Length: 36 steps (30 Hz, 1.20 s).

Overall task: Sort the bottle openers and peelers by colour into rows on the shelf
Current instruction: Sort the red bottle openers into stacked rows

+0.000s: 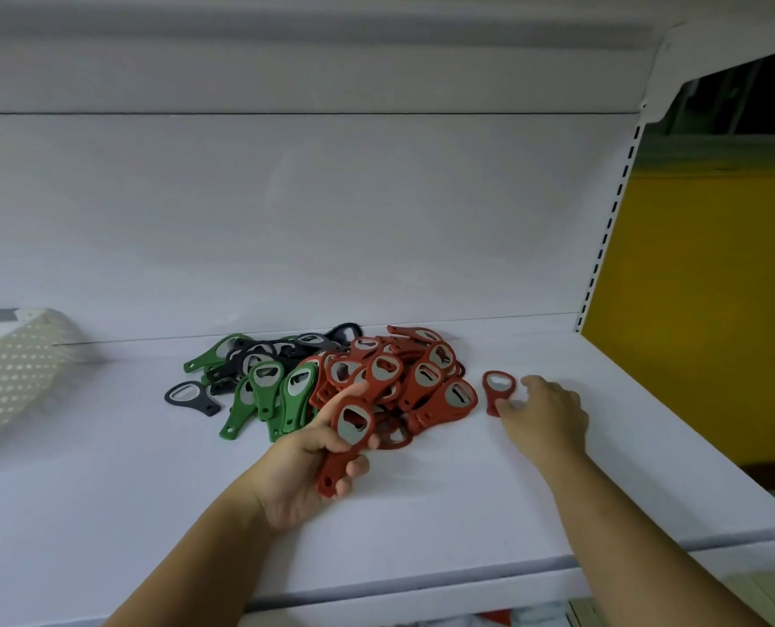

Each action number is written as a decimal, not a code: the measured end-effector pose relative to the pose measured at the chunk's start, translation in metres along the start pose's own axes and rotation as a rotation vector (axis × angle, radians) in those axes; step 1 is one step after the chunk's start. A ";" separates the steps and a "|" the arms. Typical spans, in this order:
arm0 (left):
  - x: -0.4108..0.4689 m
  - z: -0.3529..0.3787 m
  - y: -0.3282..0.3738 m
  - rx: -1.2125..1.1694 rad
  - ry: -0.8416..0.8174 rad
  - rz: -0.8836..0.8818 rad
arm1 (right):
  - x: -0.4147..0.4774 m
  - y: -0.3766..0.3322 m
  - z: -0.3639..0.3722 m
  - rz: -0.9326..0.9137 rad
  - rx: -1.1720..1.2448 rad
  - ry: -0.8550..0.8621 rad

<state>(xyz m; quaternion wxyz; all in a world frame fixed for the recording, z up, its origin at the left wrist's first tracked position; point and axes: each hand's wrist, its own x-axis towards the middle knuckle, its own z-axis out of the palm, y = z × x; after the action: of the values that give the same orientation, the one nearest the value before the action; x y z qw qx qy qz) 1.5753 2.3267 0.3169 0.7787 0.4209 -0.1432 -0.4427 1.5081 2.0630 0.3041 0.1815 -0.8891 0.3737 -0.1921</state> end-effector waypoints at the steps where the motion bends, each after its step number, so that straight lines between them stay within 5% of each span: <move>1: 0.000 -0.001 0.001 -0.034 -0.013 -0.006 | 0.000 0.000 0.000 -0.008 0.101 -0.005; 4: -0.001 0.003 0.001 -0.093 -0.023 -0.018 | -0.001 0.002 -0.003 0.070 0.471 -0.017; 8: -0.002 0.010 -0.001 0.024 0.131 0.011 | 0.004 0.009 -0.010 0.134 0.610 -0.034; 13: 0.002 0.035 -0.011 0.058 0.169 -0.022 | 0.006 0.021 -0.009 -0.073 0.019 -0.257; 16: 0.014 0.050 -0.021 -0.054 0.164 -0.034 | -0.001 0.020 -0.007 -0.172 -0.095 -0.255; 26: 0.021 0.055 -0.034 -0.107 0.179 -0.090 | -0.015 0.024 -0.019 -0.028 0.488 0.009; 31: 0.024 0.053 -0.034 -0.029 0.123 -0.125 | -0.028 0.007 -0.027 0.007 1.086 -0.364; 36: 0.022 0.051 -0.032 0.052 0.006 -0.139 | -0.040 -0.001 -0.027 -0.137 1.152 -0.703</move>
<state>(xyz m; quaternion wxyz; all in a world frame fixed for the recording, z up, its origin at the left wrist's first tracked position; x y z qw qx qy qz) 1.5389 2.2736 0.3197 0.7353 0.4511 -0.1227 -0.4907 1.4705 2.0882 0.3195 0.7243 -0.6819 0.0733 -0.0710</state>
